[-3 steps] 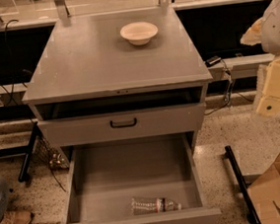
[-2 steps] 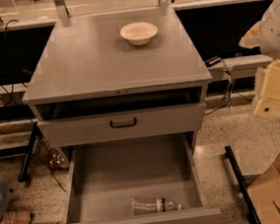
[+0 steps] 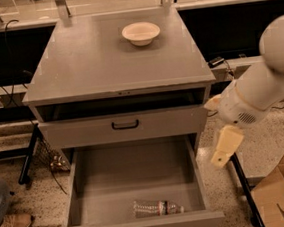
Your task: Pick water bottle from middle drawer and place on counter
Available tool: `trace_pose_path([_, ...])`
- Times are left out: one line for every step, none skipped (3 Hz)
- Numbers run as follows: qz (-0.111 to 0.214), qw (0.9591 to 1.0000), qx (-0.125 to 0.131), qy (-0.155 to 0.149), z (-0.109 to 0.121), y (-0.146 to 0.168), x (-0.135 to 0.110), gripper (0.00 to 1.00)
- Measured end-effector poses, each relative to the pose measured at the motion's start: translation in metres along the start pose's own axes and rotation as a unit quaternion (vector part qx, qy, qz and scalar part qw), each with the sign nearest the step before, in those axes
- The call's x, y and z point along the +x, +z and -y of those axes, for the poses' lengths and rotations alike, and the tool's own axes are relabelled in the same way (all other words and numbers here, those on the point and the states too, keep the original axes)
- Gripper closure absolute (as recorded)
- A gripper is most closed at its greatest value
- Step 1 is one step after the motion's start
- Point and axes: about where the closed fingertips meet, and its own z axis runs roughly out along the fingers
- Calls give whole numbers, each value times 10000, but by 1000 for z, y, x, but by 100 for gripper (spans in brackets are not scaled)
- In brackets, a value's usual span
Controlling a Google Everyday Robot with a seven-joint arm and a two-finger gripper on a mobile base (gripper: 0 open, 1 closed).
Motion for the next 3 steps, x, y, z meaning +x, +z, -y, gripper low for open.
trace_pose_path([426,9982,-420,67,-23,85,-8,0])
trace_pose_path([425,9982,-421,65,-23,85,-8,0])
trace_pose_path([331,9982,-490,-32,-25,117,1,0])
